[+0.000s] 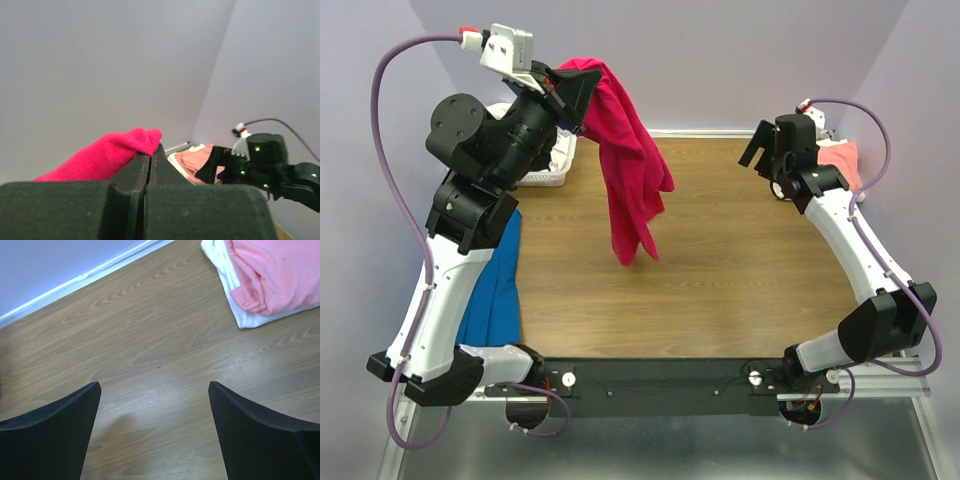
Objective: Fold and stack the t-shirts
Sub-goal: Move the tshirt to the center of the board
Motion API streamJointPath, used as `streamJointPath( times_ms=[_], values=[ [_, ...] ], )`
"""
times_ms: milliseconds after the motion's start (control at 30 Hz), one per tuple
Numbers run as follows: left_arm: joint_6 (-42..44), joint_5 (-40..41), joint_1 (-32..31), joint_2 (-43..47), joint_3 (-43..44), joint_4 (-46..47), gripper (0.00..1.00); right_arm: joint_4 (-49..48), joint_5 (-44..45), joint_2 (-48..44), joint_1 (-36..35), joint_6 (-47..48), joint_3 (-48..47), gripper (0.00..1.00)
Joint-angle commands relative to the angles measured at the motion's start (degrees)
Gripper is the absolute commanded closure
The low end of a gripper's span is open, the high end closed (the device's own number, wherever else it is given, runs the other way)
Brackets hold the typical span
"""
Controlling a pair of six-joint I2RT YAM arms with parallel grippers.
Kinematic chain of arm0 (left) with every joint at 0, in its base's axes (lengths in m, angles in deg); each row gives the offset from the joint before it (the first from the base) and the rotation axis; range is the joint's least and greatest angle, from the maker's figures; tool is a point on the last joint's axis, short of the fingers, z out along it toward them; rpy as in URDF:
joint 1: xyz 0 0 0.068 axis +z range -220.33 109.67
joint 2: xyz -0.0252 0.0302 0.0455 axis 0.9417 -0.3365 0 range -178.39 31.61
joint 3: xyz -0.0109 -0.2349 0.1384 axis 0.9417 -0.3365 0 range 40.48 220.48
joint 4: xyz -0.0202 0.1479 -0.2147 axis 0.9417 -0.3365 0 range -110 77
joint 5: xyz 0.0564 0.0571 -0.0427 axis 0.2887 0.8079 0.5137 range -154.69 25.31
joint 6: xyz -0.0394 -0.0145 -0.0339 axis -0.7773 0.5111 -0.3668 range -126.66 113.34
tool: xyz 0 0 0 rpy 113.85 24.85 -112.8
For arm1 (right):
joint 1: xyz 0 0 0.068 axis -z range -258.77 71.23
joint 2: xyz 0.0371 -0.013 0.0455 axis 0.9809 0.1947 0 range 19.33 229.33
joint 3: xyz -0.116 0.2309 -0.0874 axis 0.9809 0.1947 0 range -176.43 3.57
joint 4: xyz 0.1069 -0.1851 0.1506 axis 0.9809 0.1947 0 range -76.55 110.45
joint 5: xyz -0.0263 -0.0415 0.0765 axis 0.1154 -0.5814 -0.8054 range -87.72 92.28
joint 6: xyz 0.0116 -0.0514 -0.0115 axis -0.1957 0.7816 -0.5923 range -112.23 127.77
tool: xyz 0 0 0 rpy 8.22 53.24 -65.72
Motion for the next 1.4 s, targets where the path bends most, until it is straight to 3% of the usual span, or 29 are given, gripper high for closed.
streamJointPath(
  times_ms=[0,167,300,400,633,833,1033,1167,1367],
  values=[
    [2.86,-6.25,-1.06,0.07,0.23,6.56,1.00,1.38,0.45,-0.56,0.11,-0.08,0.85,0.03],
    [0.32,-11.44,-1.50,-1.25,-5.54,7.60,1.00,1.38,-2.54,-0.47,0.11,-0.08,2.16,0.03],
    [-1.70,-9.43,-2.47,-2.22,-13.82,10.15,1.00,1.29,-5.09,-1.17,0.20,-0.34,6.02,0.03],
    [-3.37,-5.21,-2.73,-4.67,-18.66,11.74,1.00,1.12,-8.78,-2.57,0.11,-1.13,10.50,0.04],
    [-7.76,19.81,-2.64,-14.24,-23.06,12.53,1.00,-1.69,-16.16,-7.23,-1.56,1.32,21.58,0.10],
    [-10.66,27.57,-2.64,-21.01,-19.90,10.16,1.00,-2.40,-18.01,-8.73,-9.72,5.90,27.47,0.15],
    [-12.07,32.15,-2.64,-27.96,-10.94,1.38,1.00,-2.40,-17.15,-1.98,-22.02,2.83,29.15,0.39],
    [-11.99,31.99,-2.47,-32.35,-5.93,-1.70,1.00,-2.40,-14.15,3.21,-30.10,0.10,28.62,0.41],
    [-13.30,29.62,-0.80,-35.17,-3.11,-5.48,1.00,-3.45,-13.97,9.53,-36.26,-1.75,26.87,0.36]
  ],
)
